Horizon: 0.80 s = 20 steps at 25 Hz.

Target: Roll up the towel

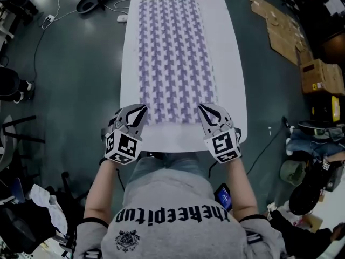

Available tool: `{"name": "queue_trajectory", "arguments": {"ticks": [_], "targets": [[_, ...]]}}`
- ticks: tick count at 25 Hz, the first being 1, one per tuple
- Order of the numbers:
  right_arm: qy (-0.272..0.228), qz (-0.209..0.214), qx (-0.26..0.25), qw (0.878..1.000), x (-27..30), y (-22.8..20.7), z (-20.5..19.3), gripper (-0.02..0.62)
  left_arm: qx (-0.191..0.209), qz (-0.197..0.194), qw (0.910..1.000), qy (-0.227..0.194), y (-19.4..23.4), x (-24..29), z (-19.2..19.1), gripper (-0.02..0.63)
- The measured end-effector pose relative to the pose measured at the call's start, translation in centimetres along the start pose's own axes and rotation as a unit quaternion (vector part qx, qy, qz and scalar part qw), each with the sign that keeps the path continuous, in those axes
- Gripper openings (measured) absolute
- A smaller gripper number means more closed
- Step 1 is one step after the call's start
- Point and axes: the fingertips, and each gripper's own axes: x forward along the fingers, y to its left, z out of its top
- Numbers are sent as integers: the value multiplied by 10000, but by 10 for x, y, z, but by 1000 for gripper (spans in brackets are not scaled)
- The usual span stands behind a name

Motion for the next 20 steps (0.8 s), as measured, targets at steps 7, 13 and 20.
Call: {"name": "queue_trajectory", "arguments": {"ticks": [7, 13, 20], "targets": [[896, 480, -319, 9943, 16, 20, -62, 45, 362, -1002, 9922, 648, -43, 24, -46, 62], [1594, 916, -619, 9810, 18, 26, -113, 87, 403, -1694, 9780, 1152, -68, 39, -80, 156], [2276, 1285, -939, 9607, 19, 27, -164, 114, 445, -1918, 9667, 1636, -79, 45, -107, 170]]}}
